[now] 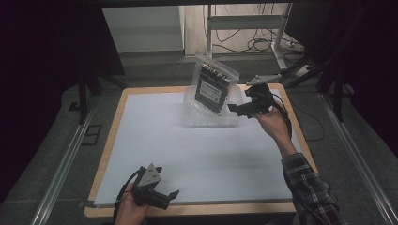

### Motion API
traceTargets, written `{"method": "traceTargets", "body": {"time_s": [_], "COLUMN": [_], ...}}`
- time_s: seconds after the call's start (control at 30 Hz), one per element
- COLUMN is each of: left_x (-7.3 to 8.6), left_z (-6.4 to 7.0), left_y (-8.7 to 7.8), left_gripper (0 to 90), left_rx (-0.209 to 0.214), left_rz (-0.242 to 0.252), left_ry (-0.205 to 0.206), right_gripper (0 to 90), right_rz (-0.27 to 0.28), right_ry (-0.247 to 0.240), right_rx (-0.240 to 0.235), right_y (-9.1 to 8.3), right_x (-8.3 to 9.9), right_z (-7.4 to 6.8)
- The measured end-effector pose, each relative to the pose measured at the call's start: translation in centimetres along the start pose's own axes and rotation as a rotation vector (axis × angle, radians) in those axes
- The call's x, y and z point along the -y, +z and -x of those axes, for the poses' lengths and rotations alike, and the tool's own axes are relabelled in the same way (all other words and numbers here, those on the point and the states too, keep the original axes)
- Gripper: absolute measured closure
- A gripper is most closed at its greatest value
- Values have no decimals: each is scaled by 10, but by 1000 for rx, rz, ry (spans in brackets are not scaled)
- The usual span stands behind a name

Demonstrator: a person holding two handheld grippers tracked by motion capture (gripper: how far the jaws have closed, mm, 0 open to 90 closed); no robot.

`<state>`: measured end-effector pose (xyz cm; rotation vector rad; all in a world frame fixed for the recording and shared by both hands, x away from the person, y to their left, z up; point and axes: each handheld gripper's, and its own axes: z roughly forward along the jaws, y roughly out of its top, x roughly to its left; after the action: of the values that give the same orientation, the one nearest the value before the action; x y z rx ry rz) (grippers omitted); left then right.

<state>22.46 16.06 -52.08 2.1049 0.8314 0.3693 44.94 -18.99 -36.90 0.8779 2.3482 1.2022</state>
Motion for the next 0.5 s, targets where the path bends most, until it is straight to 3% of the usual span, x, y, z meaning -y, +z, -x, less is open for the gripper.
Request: {"method": "traceTargets", "body": {"time_s": [0.27,0.5], "left_x": [-1,-1], "left_z": [1,1], "left_y": [0,0], "left_gripper": [0,0], "left_rx": [4,-5], "left_rz": [4,0], "left_ry": [1,-3], "right_gripper": [31,16], "right_rz": [4,8], "right_ry": [-22,-8], "right_rx": [-49,-79], "right_y": [-26,-49], "right_x": [25,64], "right_z": [-21,-36]}}
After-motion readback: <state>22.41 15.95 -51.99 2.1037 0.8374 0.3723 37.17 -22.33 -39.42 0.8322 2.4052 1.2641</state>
